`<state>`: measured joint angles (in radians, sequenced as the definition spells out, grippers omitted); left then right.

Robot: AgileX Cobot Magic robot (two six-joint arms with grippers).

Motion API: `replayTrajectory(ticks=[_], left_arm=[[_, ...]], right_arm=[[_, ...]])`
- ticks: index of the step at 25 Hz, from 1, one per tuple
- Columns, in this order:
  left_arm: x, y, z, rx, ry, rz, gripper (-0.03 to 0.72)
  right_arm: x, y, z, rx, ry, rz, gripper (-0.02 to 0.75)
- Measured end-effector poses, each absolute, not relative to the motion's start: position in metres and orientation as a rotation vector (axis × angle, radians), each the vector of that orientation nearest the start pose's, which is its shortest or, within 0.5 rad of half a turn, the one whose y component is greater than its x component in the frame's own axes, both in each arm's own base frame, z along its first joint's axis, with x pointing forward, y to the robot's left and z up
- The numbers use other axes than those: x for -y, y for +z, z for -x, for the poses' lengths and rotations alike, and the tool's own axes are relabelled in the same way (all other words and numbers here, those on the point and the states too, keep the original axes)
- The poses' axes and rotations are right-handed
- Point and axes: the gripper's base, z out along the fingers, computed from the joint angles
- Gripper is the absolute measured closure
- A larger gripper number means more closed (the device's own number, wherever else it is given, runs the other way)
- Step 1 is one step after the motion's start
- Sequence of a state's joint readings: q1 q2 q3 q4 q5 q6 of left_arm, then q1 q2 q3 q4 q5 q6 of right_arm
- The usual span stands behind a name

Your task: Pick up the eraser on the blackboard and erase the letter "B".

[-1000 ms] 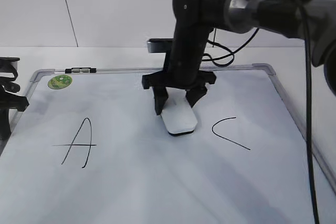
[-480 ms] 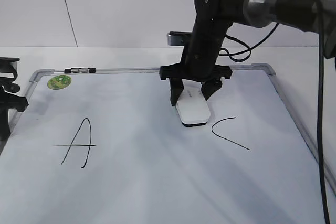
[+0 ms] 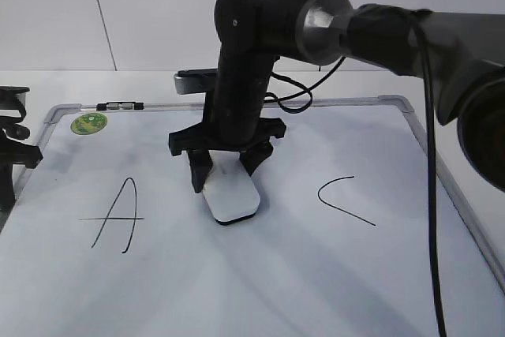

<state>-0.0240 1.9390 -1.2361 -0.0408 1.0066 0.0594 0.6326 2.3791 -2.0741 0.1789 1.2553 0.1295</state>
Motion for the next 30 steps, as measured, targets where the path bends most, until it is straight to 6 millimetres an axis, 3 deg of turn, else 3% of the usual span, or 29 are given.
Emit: replayTrajectory(ticks=[3, 8, 15, 17, 26, 30], left_arm=[[0.012, 0.155, -0.350, -3.190, -0.056, -0.097, 0.669], [0.012, 0.155, -0.350, -3.190, -0.058, -0.095, 0.669], [0.012, 0.155, -0.350, -3.190, -0.061, -0.093, 0.669], [0.012, 0.155, -0.350, -3.190, -0.061, -0.093, 0.669], [0.012, 0.155, -0.350, -3.190, -0.058, -0.095, 0.669], [0.012, 0.155, -0.350, -3.190, -0.058, -0.095, 0.669]], right_arm=[[-0.306, 0.169, -0.384, -3.012, 0.309, 0.716, 0.196], [-0.293, 0.169, -0.395, -3.019, 0.272, 0.654, 0.197], [-0.226, 0.170, -0.438, -3.033, 0.213, 0.416, 0.197], [-0.217, 0.173, -0.444, -3.025, 0.227, 0.389, 0.197], [-0.224, 0.187, -0.450, -2.950, 0.352, 0.450, 0.197], [-0.215, 0.227, -0.446, -2.868, 0.368, 0.438, 0.197]])
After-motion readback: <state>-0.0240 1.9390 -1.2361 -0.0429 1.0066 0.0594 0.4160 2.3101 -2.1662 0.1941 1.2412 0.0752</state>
